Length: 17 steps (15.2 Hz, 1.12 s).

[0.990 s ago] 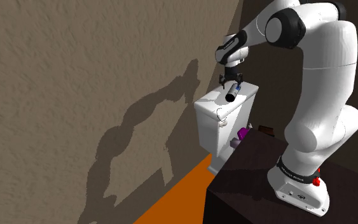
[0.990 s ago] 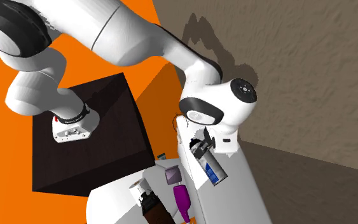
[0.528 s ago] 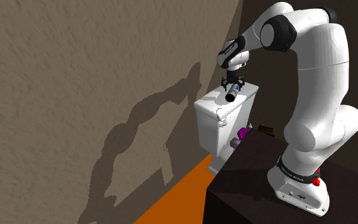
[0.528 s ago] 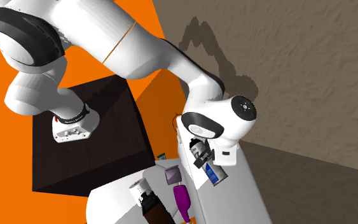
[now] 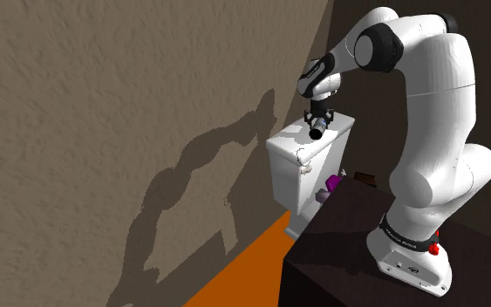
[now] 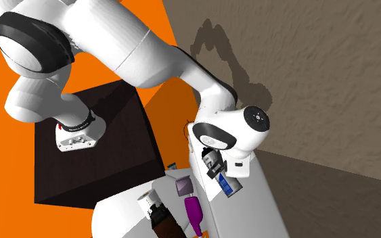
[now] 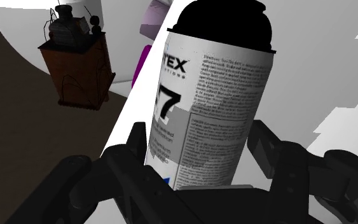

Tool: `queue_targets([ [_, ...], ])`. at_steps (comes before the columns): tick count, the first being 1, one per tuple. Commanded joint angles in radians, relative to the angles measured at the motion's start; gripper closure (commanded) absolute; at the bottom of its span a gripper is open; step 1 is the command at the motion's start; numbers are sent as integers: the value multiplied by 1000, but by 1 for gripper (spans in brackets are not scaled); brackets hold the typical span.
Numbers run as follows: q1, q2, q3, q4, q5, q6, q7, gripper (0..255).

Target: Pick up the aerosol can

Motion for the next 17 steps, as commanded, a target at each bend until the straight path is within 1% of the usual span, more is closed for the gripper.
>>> queue_targets([
  [1,0,1,0,-1,0,1,-1,255],
  [6,0,2,0,0,0,1,0,255],
  [17,8,-85,-9,30,-14,-115,-3,255],
])
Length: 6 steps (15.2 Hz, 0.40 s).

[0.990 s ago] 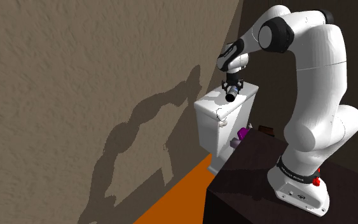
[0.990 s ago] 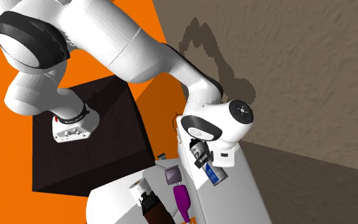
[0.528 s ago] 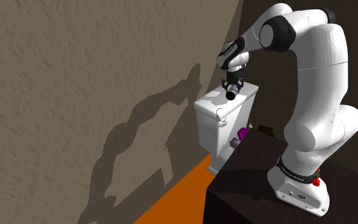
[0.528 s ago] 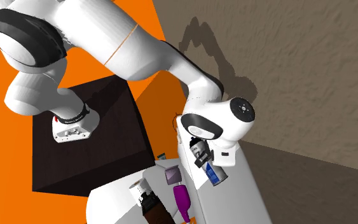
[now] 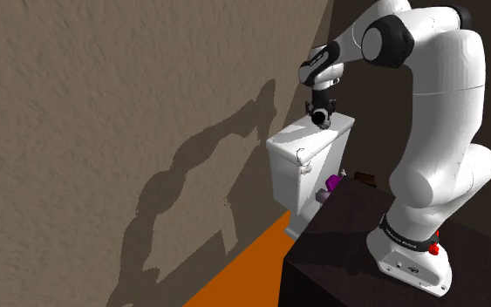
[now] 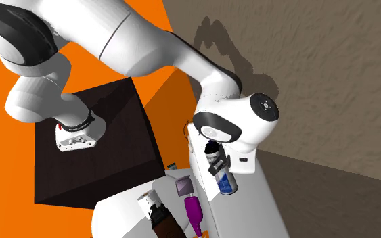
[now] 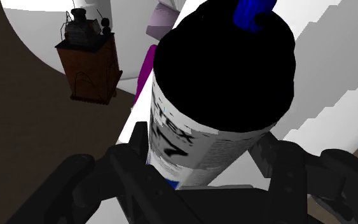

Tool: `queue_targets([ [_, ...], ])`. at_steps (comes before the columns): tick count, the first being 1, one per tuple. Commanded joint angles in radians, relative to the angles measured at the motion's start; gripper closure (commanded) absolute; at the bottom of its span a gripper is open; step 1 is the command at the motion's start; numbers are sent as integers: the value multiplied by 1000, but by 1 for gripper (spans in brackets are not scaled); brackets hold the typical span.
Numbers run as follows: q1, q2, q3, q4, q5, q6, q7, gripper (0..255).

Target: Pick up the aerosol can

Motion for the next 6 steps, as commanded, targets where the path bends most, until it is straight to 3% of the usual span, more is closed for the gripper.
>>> queue_targets([
  [1,2,-15,-1,9,-2,-24,0,255],
  [6,4,-36,-3,24,-6,-58,-1,255],
])
